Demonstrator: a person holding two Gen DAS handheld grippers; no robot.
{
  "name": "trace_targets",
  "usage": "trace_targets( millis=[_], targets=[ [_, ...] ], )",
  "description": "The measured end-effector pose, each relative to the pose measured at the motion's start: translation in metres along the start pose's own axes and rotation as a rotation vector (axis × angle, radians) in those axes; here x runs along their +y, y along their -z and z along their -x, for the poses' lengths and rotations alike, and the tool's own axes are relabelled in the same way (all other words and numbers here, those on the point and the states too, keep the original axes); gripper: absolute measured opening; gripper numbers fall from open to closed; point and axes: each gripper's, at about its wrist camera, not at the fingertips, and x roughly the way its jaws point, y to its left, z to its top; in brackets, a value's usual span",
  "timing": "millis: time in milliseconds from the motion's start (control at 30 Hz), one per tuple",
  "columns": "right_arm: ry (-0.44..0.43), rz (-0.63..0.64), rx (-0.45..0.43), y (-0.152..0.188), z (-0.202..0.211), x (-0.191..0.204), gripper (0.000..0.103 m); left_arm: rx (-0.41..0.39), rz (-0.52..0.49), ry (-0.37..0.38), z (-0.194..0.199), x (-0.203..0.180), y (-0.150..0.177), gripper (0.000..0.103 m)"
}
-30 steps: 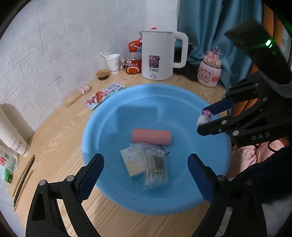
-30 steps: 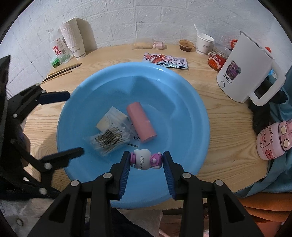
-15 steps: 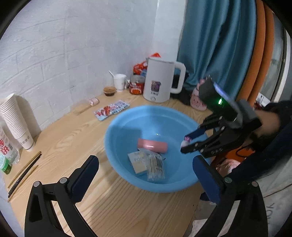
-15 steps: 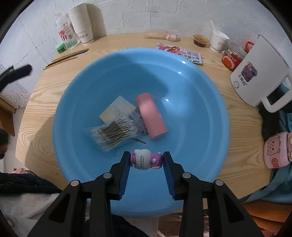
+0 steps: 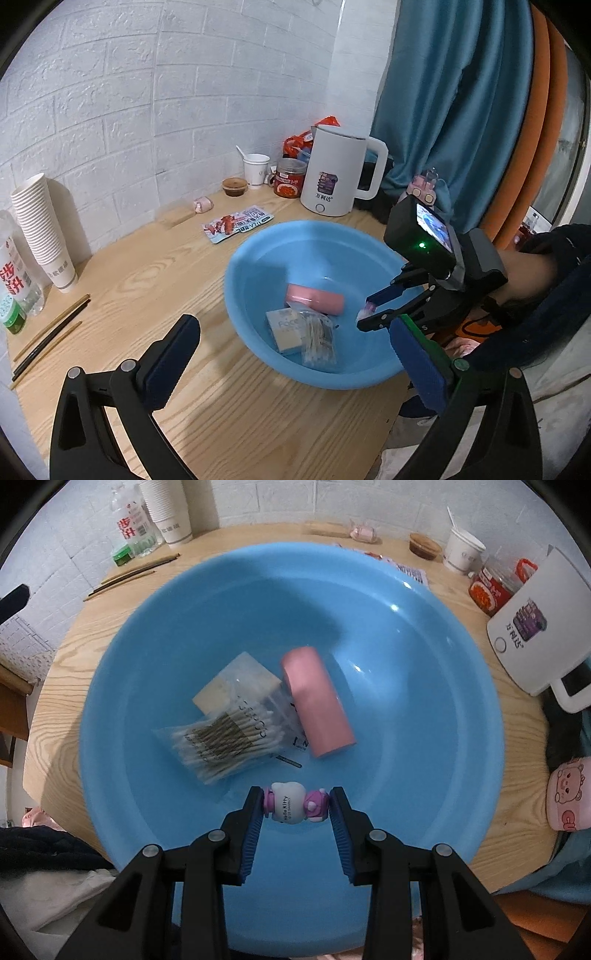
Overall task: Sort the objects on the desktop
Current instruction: 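Lower the Hello Kitty figure into the basin and open the right tool, then move both tools toward the pink earbud case and clear toothpick box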
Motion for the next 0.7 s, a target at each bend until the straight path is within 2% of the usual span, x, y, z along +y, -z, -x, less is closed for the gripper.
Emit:
trace_targets(
  millis=[100,133,167,700],
  targets=[
    [0.008,-0.010,0.002,0.000,-0.001,-0.003,0.074,0.002,0.001,0.002,-0.001,0.000,-0.001,0.103],
    [0.008,-0.011,0.002,0.001,-0.001,-0.004,0.090,0.002,0.002,0.002,-0.002,0.000,-0.001,0.103],
    [0.004,-0.014,-0.001,0.001,-0.001,-0.005,0.096,0.003,0.003,0.003,-0.002,0.000,0.000,0.103],
    [0.015,-0.009,-0.011,0.004,0.002,-0.011,0.096,0.004,0.007,0.001,-0.002,0.001,0.001,0.103]
  ],
)
